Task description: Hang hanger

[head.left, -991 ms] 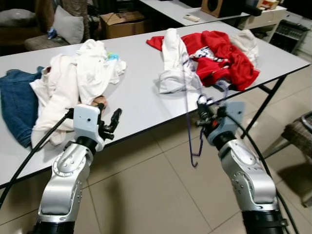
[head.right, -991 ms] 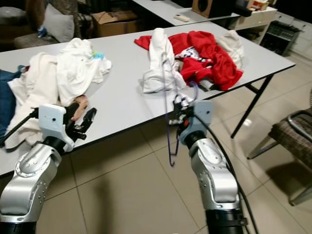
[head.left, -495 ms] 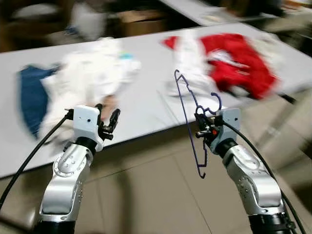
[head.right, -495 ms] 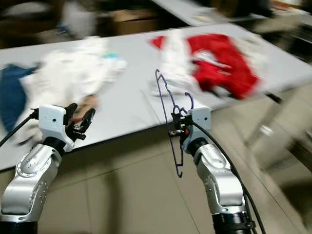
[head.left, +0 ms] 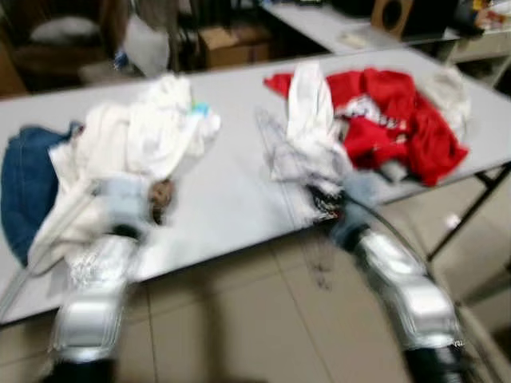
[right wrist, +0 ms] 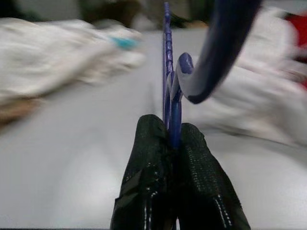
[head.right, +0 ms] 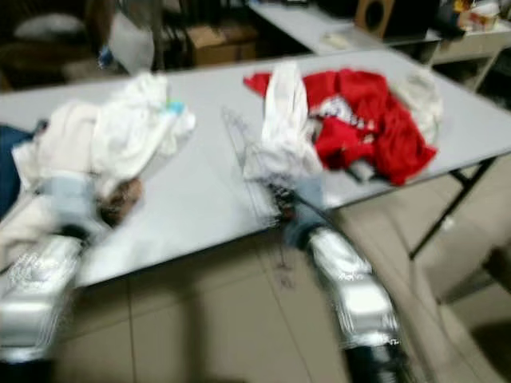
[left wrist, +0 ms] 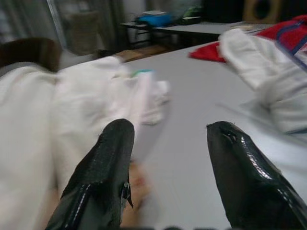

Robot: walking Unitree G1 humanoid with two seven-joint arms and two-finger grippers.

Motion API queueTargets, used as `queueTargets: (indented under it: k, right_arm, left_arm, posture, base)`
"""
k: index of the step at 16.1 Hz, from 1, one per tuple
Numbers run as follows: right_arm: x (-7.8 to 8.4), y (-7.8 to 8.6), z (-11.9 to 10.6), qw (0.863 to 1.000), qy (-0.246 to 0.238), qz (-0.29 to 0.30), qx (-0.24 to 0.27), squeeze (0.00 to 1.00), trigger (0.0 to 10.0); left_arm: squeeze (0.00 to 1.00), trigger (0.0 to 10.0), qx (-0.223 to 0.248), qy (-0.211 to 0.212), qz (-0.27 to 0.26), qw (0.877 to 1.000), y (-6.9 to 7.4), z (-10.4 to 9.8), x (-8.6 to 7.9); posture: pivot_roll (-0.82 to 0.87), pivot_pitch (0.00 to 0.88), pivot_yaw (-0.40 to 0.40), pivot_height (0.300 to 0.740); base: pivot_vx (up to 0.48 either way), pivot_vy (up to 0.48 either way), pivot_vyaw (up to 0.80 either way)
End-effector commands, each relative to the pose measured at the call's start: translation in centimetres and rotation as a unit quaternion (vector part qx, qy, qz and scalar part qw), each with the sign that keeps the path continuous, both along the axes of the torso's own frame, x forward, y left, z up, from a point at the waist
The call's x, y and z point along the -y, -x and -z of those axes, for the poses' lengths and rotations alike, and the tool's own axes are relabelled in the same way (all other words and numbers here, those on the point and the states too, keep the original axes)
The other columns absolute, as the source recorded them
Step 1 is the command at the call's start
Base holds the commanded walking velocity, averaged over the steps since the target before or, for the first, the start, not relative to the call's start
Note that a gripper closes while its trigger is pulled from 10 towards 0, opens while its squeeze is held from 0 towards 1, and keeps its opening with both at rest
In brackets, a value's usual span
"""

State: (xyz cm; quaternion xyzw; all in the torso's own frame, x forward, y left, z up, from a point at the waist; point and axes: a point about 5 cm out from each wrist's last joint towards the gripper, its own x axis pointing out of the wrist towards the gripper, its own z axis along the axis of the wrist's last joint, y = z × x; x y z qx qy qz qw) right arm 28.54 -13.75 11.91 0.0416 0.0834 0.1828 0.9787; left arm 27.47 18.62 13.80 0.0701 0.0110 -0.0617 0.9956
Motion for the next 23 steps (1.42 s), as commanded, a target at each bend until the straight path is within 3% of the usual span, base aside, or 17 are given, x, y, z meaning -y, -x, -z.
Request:
queueTargets:
  k: [1,3,5,6,9,12,14,15,16,17,19,23]
  right_arm:
    - [-1.1,-0.2,-1.0,1.0,-0.011,-0.016,0.02,0.0,10.0]
    - [-1.1,-0.1,-1.0,1.0,-0.007,-0.019,0.021,0.0,10.0]
    - [-1.2,0.0,-1.0,1.0,-0.002,-0.022,0.022,0.0,10.0]
    - [-1.1,0.0,-0.9,1.0,-0.002,-0.022,0.022,0.0,10.0]
    - [-1.2,0.0,-1.0,1.0,0.001,-0.021,0.021,0.0,10.0]
    - [-1.3,-0.2,-1.0,1.0,-0.003,-0.019,0.024,0.0,10.0]
    - [-1.4,-0.2,-1.0,1.0,-0.005,-0.018,0.025,0.0,10.0]
    - [-1.5,-0.2,-0.9,1.0,-0.005,-0.018,0.026,0.0,10.0]
    - [-1.5,-0.1,-0.9,1.0,-0.006,-0.017,0.026,0.0,10.0]
    - [-1.6,-0.1,-0.9,1.0,-0.006,-0.016,0.026,0.0,10.0]
    - [-1.5,0.0,-0.8,1.0,-0.006,-0.014,0.025,0.0,10.0]
    - [-1.5,0.0,-0.7,1.0,-0.004,-0.015,0.024,0.0,10.0]
  left_arm:
    - [0.0,10.0,-0.004,-0.021,-0.039,0.999,0.1,-0.1,-1.9]
    - [0.0,10.0,-0.011,-0.048,-0.057,0.997,0.2,0.2,-3.0]
    - [0.0,10.0,-0.024,-0.077,-0.122,0.989,0.3,0.5,-5.4]
    - [0.0,10.0,-0.024,-0.08,-0.132,0.988,0.3,0.4,-5.8]
    - [0.0,10.0,-0.044,-0.111,-0.195,0.974,0.9,0.2,-9.2]
    - [0.0,10.0,-0.087,-0.142,-0.187,0.968,1.1,1.2,-10.3]
    - [0.0,10.0,-0.101,-0.137,-0.187,0.968,1.1,1.7,-10.5]
    - [0.0,8.8,-0.109,-0.134,-0.182,0.968,1.1,2.0,-10.5]
    - [0.0,4.5,-0.116,-0.131,-0.18,0.968,1.1,2.2,-10.5]
    - [0.0,1.5,-0.117,-0.128,-0.173,0.97,1.1,2.3,-10.4]
    - [0.0,0.0,-0.118,-0.119,-0.155,0.973,1.0,2.3,-10.0]
    - [0.0,0.0,-0.126,-0.116,-0.142,0.975,1.2,2.7,-9.7]
  posture:
    - [0.02,0.0,-0.006,0.74]
    - [0.02,0.0,-0.004,0.74]
    - [0.02,0.0,-0.001,0.74]
    - [0.02,0.0,-0.001,0.74]
    - [0.02,0.0,0.007,0.74]
    - [0.03,0.0,0.022,0.74]
    - [0.03,0.0,0.027,0.74]
    - [0.03,0.0,0.03,0.74]
    - [0.03,0.0,0.033,0.74]
    - [0.03,0.0,0.035,0.74]
    - [0.03,0.0,0.034,0.74]
    - [0.03,0.0,0.031,0.74]
  base:
    - [0.0,0.0,0.0]
    - [0.0,0.0,0.0]
    - [0.0,0.0,0.0]
    - [0.0,0.0,0.0]
    - [0.0,0.0,0.0]
    - [0.0,0.0,0.0]
    - [0.0,0.0,0.0]
    - [0.0,0.0,0.0]
    - [0.0,0.0,0.0]
    - [0.0,0.0,0.0]
    - [0.0,0.0,0.0]
    - [0.0,0.0,0.0]
